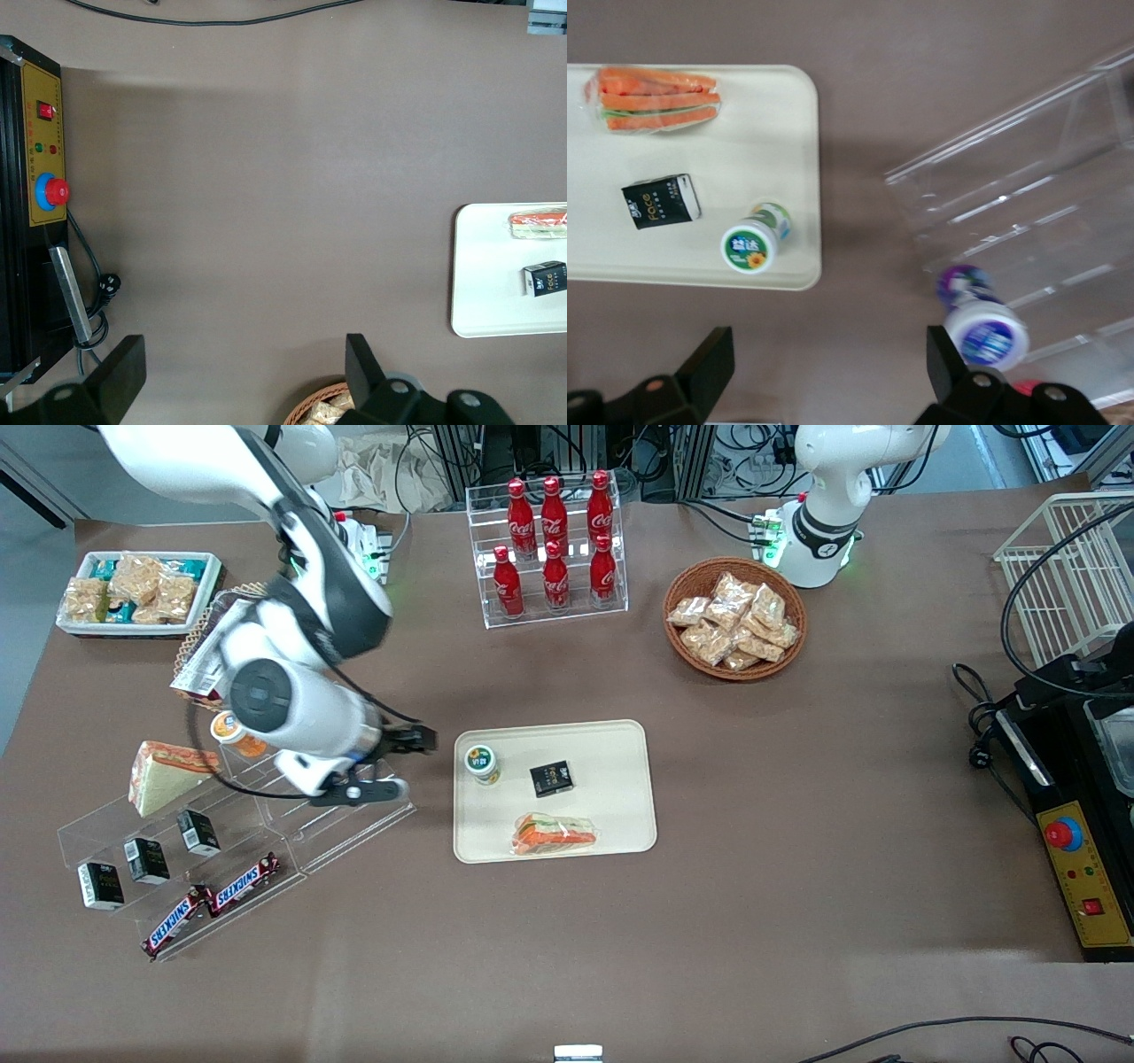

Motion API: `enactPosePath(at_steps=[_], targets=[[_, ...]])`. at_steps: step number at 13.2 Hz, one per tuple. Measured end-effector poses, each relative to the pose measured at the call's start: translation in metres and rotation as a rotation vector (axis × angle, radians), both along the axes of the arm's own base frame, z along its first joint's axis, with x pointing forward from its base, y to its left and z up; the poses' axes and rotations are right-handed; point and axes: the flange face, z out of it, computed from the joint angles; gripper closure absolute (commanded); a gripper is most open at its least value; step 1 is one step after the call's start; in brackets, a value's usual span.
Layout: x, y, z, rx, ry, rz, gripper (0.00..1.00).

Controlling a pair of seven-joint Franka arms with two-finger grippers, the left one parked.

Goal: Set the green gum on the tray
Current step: 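Open the right gripper and lift it away from the bottle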

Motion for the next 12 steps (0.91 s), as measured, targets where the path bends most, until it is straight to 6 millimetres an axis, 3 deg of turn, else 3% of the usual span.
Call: enactPosePath(at_steps=[3,7,9,12], targets=[[0.01,-0.08,0.063,-0.007,-0.024,-0.048,0.03],[0.003,-0.164,0.108,-0.004,-0.072,-0.092,0.03],[-0.001,-0.19,0.121,-0.003,-0.097,-0.102,0.03],[-0.003,-0.211,0.136,-0.024,-0.117,-0.057,0.03]])
